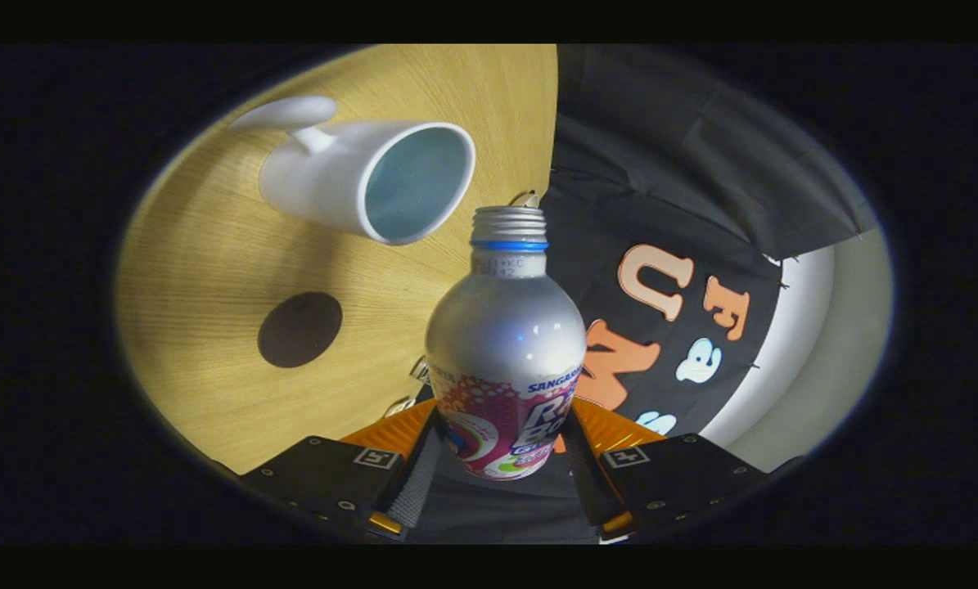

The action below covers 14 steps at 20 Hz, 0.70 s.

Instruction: Take the bottle from table, then pour the juice into the cup, finally place the bottle on the coaster

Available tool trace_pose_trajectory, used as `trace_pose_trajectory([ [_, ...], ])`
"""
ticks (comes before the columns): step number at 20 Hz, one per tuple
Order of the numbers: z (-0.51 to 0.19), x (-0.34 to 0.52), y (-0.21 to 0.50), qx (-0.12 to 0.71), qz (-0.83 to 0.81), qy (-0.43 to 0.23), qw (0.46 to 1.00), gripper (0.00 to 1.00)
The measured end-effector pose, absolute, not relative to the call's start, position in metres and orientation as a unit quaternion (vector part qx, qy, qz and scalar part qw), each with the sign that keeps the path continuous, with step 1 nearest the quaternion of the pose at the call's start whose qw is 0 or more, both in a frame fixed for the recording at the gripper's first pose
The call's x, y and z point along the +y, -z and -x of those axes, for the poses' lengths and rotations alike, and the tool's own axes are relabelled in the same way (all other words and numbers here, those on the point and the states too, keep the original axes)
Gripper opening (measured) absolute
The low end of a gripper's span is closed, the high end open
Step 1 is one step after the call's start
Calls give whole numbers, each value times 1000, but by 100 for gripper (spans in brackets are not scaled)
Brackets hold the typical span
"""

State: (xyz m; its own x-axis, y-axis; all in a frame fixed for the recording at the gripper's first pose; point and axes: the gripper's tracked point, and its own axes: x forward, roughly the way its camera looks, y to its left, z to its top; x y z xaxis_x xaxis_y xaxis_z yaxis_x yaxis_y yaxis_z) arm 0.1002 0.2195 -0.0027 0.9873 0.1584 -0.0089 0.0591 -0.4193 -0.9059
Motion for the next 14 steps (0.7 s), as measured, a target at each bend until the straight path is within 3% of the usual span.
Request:
trace_pose_trajectory([
  [14, -98, 201, 30, 21, 618, -102, 780, 75],
])
